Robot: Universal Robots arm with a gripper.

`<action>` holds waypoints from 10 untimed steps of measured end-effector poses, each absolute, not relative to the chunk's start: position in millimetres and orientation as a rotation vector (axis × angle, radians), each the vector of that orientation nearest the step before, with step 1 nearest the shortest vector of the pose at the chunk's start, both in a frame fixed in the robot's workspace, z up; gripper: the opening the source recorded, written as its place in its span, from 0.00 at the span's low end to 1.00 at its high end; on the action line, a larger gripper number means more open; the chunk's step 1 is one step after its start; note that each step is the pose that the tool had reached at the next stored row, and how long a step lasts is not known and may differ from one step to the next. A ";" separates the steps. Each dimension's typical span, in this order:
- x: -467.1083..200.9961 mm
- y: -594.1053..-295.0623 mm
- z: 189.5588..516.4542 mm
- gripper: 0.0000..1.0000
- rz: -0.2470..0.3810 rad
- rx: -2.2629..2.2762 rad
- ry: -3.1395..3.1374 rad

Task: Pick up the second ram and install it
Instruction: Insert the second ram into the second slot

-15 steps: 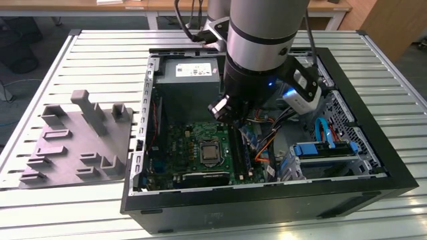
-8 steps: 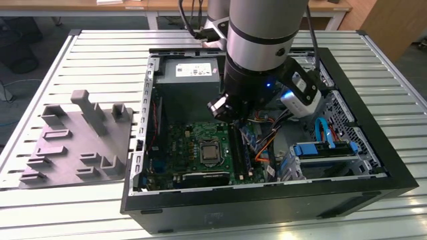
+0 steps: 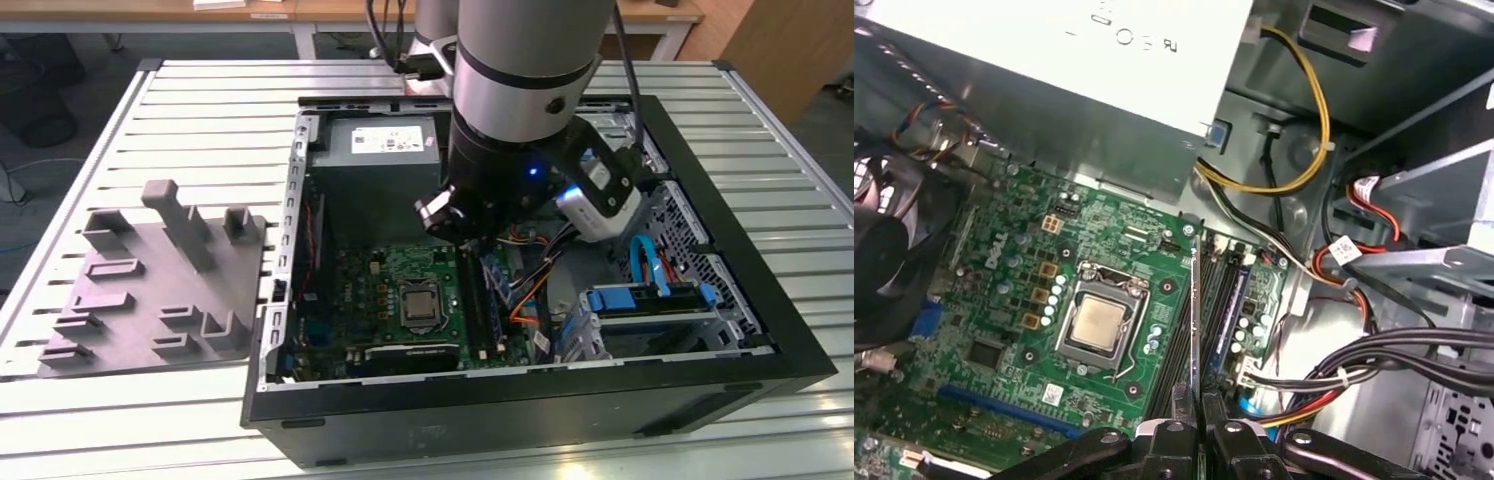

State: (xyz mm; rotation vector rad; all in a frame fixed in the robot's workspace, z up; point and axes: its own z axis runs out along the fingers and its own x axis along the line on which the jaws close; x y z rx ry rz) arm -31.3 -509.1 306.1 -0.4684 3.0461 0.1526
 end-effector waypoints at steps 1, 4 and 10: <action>-31.3 -509.1 306.1 0.14 0.152 -0.458 3.047; -31.3 -509.1 306.1 0.14 0.151 -0.431 3.050; -31.3 -509.2 306.1 0.14 0.150 -0.373 3.056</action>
